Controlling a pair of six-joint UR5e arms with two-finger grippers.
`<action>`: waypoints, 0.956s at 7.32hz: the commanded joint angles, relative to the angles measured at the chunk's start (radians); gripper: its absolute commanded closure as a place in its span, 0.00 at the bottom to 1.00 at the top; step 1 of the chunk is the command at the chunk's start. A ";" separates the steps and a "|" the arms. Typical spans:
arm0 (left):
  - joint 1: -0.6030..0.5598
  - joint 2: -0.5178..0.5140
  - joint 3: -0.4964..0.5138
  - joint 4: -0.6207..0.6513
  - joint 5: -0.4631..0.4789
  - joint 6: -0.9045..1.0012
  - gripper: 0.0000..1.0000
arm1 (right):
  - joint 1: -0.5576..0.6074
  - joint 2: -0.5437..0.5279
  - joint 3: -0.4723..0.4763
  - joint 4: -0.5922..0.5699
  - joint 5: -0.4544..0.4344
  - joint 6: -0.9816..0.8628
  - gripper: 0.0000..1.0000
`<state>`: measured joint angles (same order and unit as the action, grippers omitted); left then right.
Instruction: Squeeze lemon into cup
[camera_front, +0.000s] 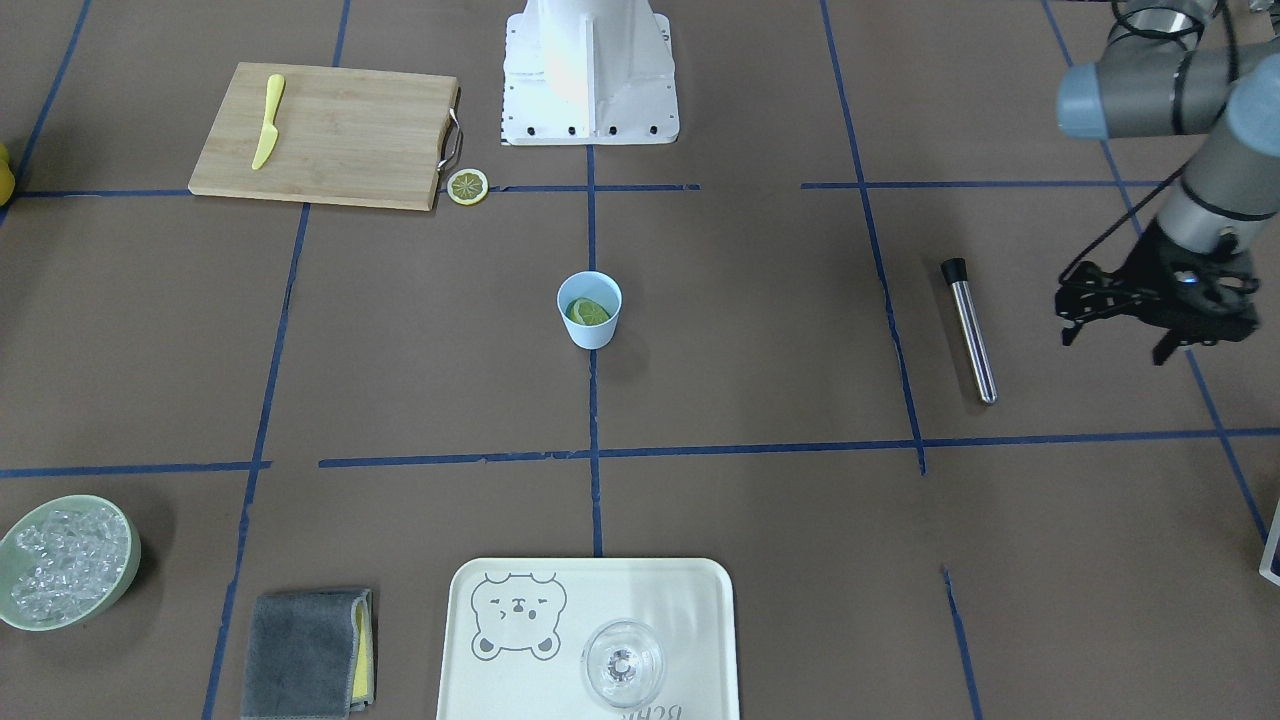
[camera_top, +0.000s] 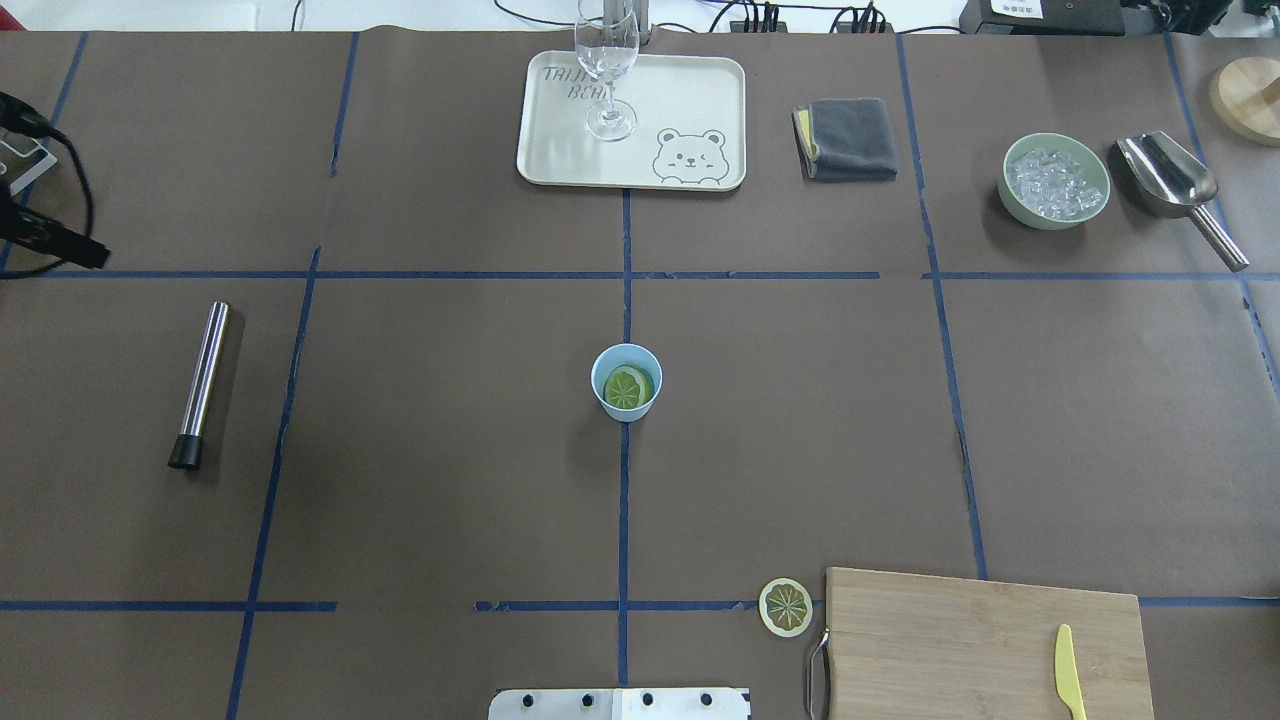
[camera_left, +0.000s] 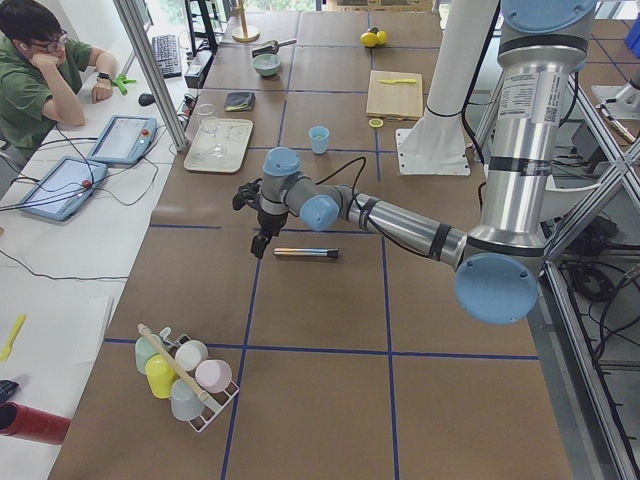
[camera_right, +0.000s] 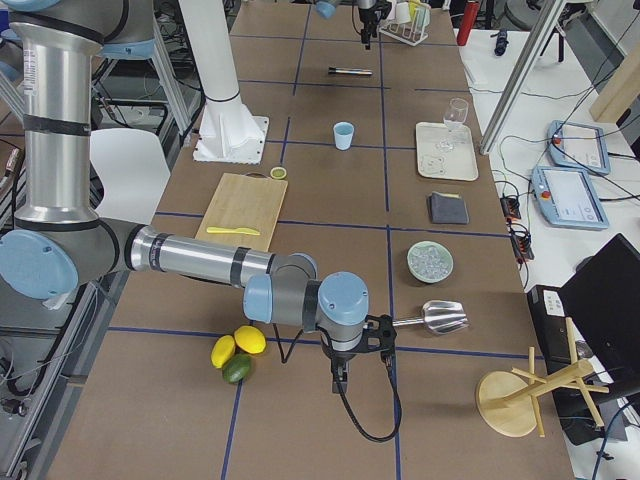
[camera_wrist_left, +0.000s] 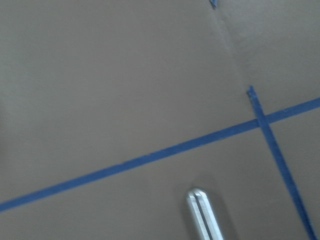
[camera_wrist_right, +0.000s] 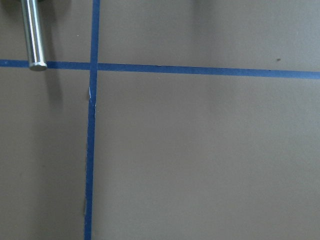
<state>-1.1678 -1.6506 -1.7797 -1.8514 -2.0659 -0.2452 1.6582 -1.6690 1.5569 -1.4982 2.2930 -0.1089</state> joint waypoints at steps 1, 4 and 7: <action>-0.253 0.008 0.023 0.166 -0.112 0.325 0.00 | 0.000 0.000 0.000 -0.001 0.000 0.000 0.00; -0.379 0.137 0.066 0.259 -0.304 0.374 0.00 | 0.000 0.000 0.000 0.001 0.000 0.000 0.00; -0.432 0.182 0.056 0.255 -0.309 0.382 0.00 | 0.000 0.000 0.000 -0.001 0.002 0.000 0.00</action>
<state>-1.5659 -1.4886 -1.7213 -1.5948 -2.3698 0.1344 1.6582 -1.6689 1.5570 -1.4985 2.2943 -0.1089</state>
